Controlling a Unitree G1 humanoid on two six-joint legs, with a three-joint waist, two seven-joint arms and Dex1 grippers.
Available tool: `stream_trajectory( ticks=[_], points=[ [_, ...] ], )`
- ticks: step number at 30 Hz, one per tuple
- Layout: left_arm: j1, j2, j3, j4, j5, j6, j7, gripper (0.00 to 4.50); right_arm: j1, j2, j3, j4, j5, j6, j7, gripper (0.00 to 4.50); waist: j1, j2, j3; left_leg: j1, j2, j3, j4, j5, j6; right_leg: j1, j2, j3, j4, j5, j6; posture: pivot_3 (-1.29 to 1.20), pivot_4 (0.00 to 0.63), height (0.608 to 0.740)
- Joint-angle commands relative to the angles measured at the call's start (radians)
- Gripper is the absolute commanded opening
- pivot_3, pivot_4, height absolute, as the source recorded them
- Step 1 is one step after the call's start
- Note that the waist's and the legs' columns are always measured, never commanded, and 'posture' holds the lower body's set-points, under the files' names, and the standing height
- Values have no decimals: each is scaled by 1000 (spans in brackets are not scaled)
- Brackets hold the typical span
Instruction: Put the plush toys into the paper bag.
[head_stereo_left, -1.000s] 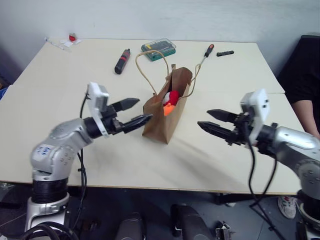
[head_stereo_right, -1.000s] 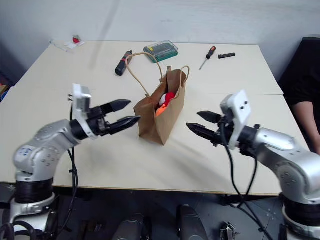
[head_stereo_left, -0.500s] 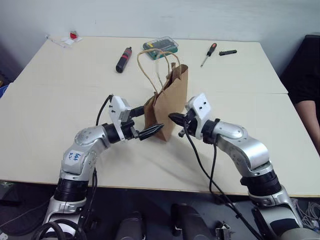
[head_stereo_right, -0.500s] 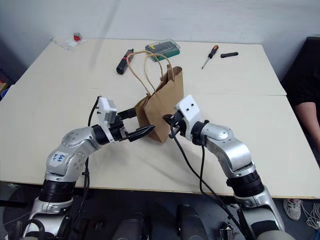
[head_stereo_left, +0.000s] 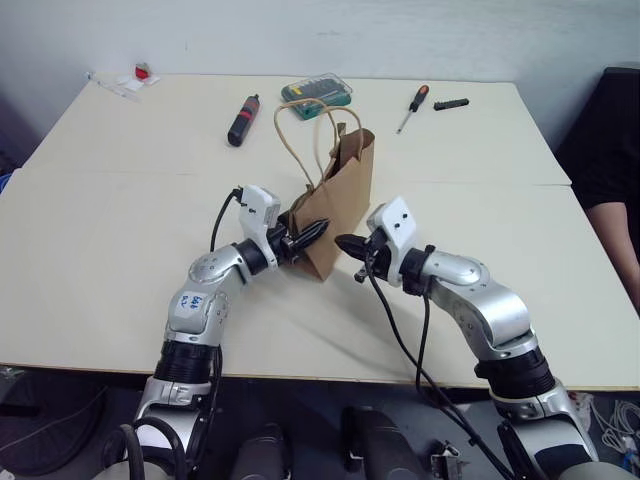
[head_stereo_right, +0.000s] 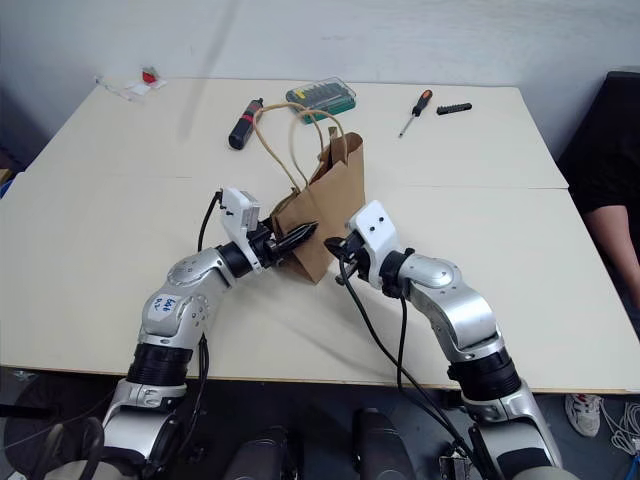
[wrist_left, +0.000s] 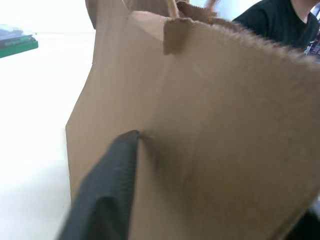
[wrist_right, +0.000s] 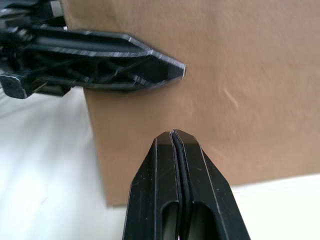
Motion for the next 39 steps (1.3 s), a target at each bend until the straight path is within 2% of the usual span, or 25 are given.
stream_trajectory(
  ticks=[1,4,5,6,9,12,15,18,20,23,26,29,34,38,39],
  points=[
    [-46,20,2,23,-22,-31,-102,1421,43,-28,-66,-116,34,-10,21,0,1,0,0,0,0,0,0,0,0,0,0,0,0,0,0,0,150,740],
    [-82,50,-3,64,-45,-43,-224,413,107,-82,-137,-228,96,32,50,0,9,0,0,-1,0,0,0,0,0,0,0,-1,-1,0,0,0,150,740],
    [-107,68,-9,87,-59,-40,-294,115,146,-123,-196,-285,141,65,67,0,10,0,0,-1,-1,-1,0,0,0,0,-1,-1,-1,0,0,0,150,740],
    [-136,88,-18,114,-70,-42,-375,19,193,-170,-271,-344,194,103,86,0,20,0,0,-1,-1,0,0,0,0,0,-1,-1,-1,0,0,0,150,740],
    [-209,127,-52,197,-77,-44,-560,0,320,-290,-469,-465,328,182,138,634,34,0,0,-2,-1,-2,1,0,1,1,0,-3,-3,0,0,0,150,740],
    [-313,113,-91,364,-37,-98,-693,0,504,-407,-725,-551,442,236,234,1613,44,0,0,-1,-1,-1,0,-1,1,2,1,-2,-4,0,0,0,150,740],
    [-378,90,-110,491,-9,-148,-777,0,607,-448,-878,-574,518,263,249,2709,46,0,0,1,-1,0,1,-1,2,3,3,-1,-8,0,1,0,150,740],
    [-424,58,-127,619,30,-222,-842,0,684,-451,-976,-579,544,269,238,3806,42,0,0,2,-1,1,1,-1,2,3,4,1,-7,1,1,0,150,740],
    [-438,34,-149,706,82,-294,-840,0,736,-437,-990,-585,515,249,223,4460,44,0,0,1,-1,0,1,-1,2,3,4,1,-8,1,1,0,150,740],
    [-445,32,-143,733,105,-289,-838,0,762,-430,-977,-588,508,223,203,4460,43,-1,0,1,-1,0,1,-1,2,3,4,2,-8,1,1,0,150,740],
    [-420,85,-124,639,89,-230,-857,636,760,-444,-957,-569,503,200,205,4500,40,-1,0,2,-1,0,1,-1,2,3,3,2,-7,1,1,0,150,740],
    [-357,188,-81,444,40,-87,-848,1567,741,-478,-945,-528,509,184,235,4500,29,-1,0,1,-1,0,0,-1,2,2,4,2,-4,1,1,0,150,740],
    [-163,469,41,5,-122,282,-843,3118,690,-569,-958,-426,547,181,336,4500,10,-1,0,2,1,-1,0,-1,1,2,3,3,-1,1,1,0,150,740],
    [-27,698,242,-184,-249,485,-816,4368,606,-629,-966,-294,559,163,408,4500,11,-1,1,1,1,-1,0,-1,1,2,2,3,-2,0,1,0,150,740],
    [-8,736,279,-209,-278,519,-812,4463,591,-641,-969,-271,570,170,426,4500,12,-2,1,2,1,-1,0,-1,2,2,1,3,-3,0,1,0,150,740]
  ],
)
